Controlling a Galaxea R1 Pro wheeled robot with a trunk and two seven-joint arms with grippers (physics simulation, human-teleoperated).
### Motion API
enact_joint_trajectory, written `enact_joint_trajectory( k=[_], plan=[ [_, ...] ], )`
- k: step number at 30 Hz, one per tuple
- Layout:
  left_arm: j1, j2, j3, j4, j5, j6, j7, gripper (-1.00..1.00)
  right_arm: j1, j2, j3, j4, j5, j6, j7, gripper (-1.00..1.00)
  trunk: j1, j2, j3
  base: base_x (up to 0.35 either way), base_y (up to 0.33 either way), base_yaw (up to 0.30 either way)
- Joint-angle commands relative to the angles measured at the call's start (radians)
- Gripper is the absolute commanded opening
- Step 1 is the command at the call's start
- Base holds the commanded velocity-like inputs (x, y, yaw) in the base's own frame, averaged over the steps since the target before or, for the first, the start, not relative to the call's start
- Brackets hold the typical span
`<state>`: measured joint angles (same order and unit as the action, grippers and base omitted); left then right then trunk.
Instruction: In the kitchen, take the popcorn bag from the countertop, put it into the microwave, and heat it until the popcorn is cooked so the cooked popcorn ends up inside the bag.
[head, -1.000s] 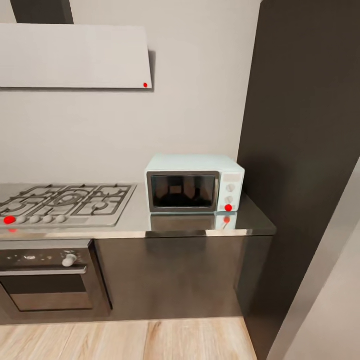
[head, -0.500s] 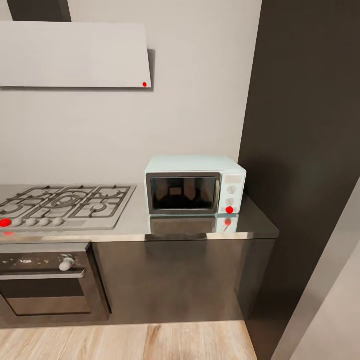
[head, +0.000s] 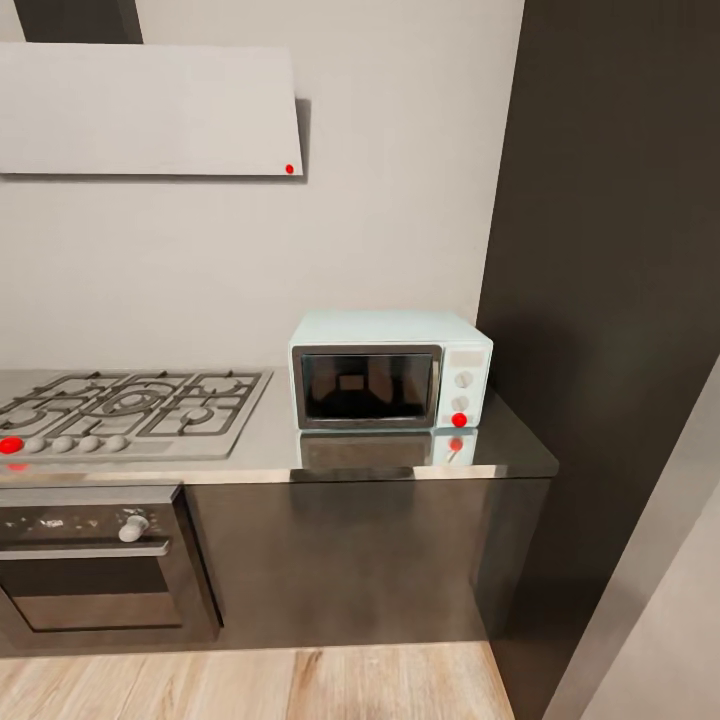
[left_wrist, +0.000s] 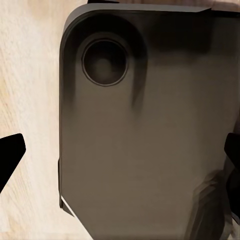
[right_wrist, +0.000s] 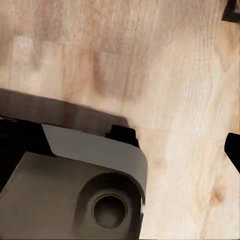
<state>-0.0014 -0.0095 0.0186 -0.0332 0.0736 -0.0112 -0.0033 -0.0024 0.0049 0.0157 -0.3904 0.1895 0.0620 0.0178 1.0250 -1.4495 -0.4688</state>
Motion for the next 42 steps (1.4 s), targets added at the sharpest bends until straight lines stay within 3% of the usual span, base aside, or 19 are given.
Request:
enact_joint_trajectory(
  k=[1, 4, 6, 7, 8, 9, 10, 11, 12, 14, 15, 16, 17, 22, 26, 28, 29, 42],
  plan=[
    [0.000, 0.000, 0.001, -0.001, 0.008, -0.001, 0.000, 1.00, 0.001, 0.002, -0.001, -0.097, 0.021, 0.076, 0.002, 1.00, 0.000, -0.001, -0.001, 0.000, 0.000, 0.000],
    [0.000, -0.001, 0.001, -0.001, 0.008, -0.002, 0.000, 1.00, 0.001, 0.003, -0.004, -0.466, 0.036, 0.344, 0.006, 1.00, 0.000, -0.001, -0.001, 0.000, 0.000, 0.000],
    [0.000, -0.001, 0.001, -0.001, 0.008, -0.002, 0.000, 1.00, -0.004, 0.006, -0.003, -0.631, 0.038, 0.425, 0.008, 1.00, 0.000, -0.001, -0.001, 0.000, 0.000, 0.000],
    [0.000, -0.001, 0.001, -0.001, 0.008, -0.002, 0.000, 1.00, -0.015, 0.014, -0.001, -0.743, 0.039, 0.477, 0.010, 1.00, 0.000, -0.001, -0.001, 0.000, 0.000, 0.000],
    [0.000, -0.001, 0.001, -0.001, 0.008, -0.002, 0.000, 1.00, -0.042, 0.041, 0.002, -0.848, 0.040, 0.550, 0.010, 1.00, 0.000, -0.001, -0.001, 0.000, 0.000, 0.000],
    [0.000, -0.001, 0.001, -0.001, 0.008, -0.002, -0.001, 1.00, -0.107, 0.091, 0.012, -0.957, 0.041, 0.681, 0.011, 1.00, 0.000, -0.001, -0.001, 0.000, 0.000, 0.000],
    [0.000, -0.001, 0.001, -0.001, 0.007, -0.002, -0.001, 1.00, -0.170, 0.127, 0.018, -1.002, 0.041, 0.769, 0.011, 1.00, 0.000, -0.001, -0.001, 0.000, 0.000, 0.000],
    [0.000, -0.001, 0.001, -0.001, 0.008, -0.002, -0.001, 1.00, -0.226, 0.147, 0.020, -1.020, 0.041, 0.813, 0.011, 1.00, 0.000, -0.001, -0.001, 0.000, 0.000, 0.000],
    [0.000, -0.001, 0.001, -0.001, 0.008, -0.003, -0.001, 1.00, -0.335, 0.170, 0.022, -1.039, 0.040, 0.873, 0.011, 1.00, 0.000, -0.001, -0.001, 0.000, 0.000, 0.000],
    [0.000, -0.001, 0.001, -0.001, 0.008, -0.003, -0.001, 1.00, -0.488, 0.170, 0.024, -1.056, 0.040, 0.959, 0.006, 1.00, 0.000, -0.001, -0.001, 0.000, 0.000, 0.000],
    [0.000, -0.001, 0.001, -0.001, 0.008, -0.003, -0.001, 1.00, -0.519, 0.170, 0.024, -1.064, 0.041, 0.971, 0.004, 1.00, 0.000, -0.001, -0.001, 0.000, 0.000, 0.000],
    [0.000, -0.001, 0.001, -0.001, 0.008, -0.002, 0.000, 1.00, -0.611, 0.170, 0.024, -1.089, 0.043, 0.985, 0.002, 1.00, 0.000, -0.001, -0.001, 0.000, 0.000, 0.000],
    [0.000, -0.001, 0.001, -0.001, 0.008, -0.002, 0.000, 1.00, -0.665, 0.170, 0.023, -1.094, 0.045, 0.985, 0.001, 1.00, 0.000, -0.001, -0.001, 0.000, 0.000, 0.000],
    [0.000, -0.001, 0.001, -0.001, 0.008, -0.003, 0.000, 1.00, -0.792, 0.170, 0.020, -1.099, 0.046, 0.985, -0.003, 1.00, 0.000, -0.001, -0.001, 0.000, 0.000, 0.000],
    [0.000, -0.001, 0.001, -0.001, 0.008, -0.002, 0.000, 1.00, -0.807, 0.170, 0.004, -1.074, 0.037, 0.963, -0.004, 1.00, 0.000, -0.001, -0.001, 0.000, 0.000, 0.000],
    [0.000, -0.001, 0.001, -0.001, 0.008, -0.002, 0.000, 1.00, -0.813, 0.170, 0.001, -1.011, 0.037, 0.828, -0.010, 1.00, 0.000, -0.001, -0.001, 0.000, 0.000, 0.000],
    [0.000, -0.001, 0.001, -0.001, 0.007, -0.002, 0.000, 1.00, -0.814, 0.170, 0.000, -0.995, 0.037, 0.809, -0.013, 1.00, 0.000, -0.001, -0.001, 0.000, 0.000, 0.000],
    [0.000, -0.002, 0.002, -0.001, 0.006, -0.003, -0.001, 1.00, -0.815, 0.170, 0.000, -0.925, 0.035, 0.800, -0.034, 1.00, 0.000, -0.001, -0.001, 0.000, 0.000, 0.000]
  ],
)
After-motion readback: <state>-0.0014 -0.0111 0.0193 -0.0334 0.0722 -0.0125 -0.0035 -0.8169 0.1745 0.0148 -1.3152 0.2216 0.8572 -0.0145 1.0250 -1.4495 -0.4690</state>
